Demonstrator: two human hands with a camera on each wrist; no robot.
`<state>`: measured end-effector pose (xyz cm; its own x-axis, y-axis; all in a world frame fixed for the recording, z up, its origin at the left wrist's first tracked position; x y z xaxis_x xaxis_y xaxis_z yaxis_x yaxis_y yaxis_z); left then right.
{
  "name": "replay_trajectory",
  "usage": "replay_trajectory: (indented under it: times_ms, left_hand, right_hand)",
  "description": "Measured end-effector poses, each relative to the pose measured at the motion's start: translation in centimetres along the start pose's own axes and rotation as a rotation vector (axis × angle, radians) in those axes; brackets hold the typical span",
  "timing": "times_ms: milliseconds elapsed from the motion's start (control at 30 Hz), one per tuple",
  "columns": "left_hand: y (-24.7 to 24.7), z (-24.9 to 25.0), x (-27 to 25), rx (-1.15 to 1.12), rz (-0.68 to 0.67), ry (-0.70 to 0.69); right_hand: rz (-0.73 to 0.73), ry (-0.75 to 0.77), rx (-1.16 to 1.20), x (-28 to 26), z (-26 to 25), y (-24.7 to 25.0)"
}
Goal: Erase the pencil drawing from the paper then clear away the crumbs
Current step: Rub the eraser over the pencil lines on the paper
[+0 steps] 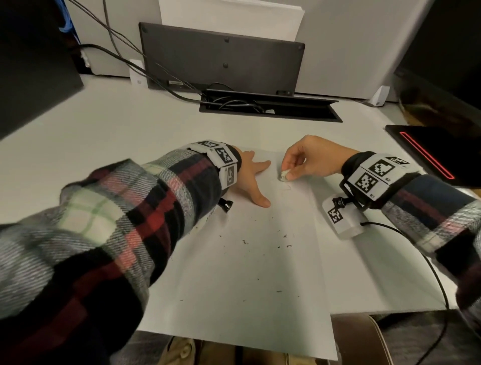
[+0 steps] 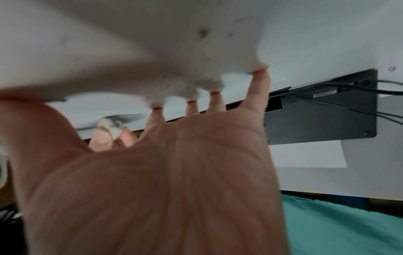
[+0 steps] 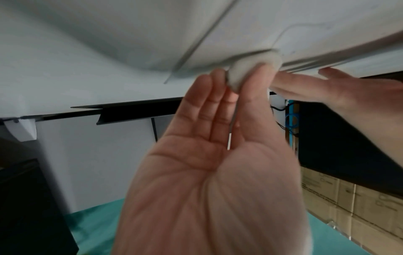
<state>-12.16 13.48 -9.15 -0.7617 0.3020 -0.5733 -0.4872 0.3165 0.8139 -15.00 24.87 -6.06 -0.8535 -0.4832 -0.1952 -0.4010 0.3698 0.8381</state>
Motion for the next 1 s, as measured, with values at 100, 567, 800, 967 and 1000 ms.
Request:
replay_trajectory:
  times_ms: [100,567,800,967,1000]
  left_hand:
    - [0.0,0.5,0.2,0.004,0.003,0.031]
    - [0.1,1.4,0.5,-0.059,0.043,0.056]
    - [0.3,1.4,0.7,-0.032,0.059,0.075]
    - [0.4,1.5,0.4,0.001,0.055,0.088]
    - [0.5,1.6,0.2,0.01,0.072,0.085]
  right_hand:
    - [0.036,-0.006,-0.023,0.4,0.1,0.4]
    - [-0.094,0.036,-0.034,-0.5,-0.4,-0.6]
    - [-0.02,0.051,-0.183,1.9,-1.0,0.1]
    - [-0.092,0.045,-0.131,-0.4,-0.2,-0.8]
    - [-0.094,0.053,-0.137,-0.4,-0.2,-0.9]
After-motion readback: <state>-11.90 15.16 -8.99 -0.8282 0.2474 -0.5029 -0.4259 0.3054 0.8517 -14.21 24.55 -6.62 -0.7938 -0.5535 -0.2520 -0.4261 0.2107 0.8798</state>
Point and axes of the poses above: each hand's wrist, its own x-axis towards the middle knuckle, its own y-axis out of the back of the hand, z = x × y, the point moved 8 cm from there along x, towards the middle knuckle, and after that the axes turned 7 degrees about x, right-handed, at the moved point
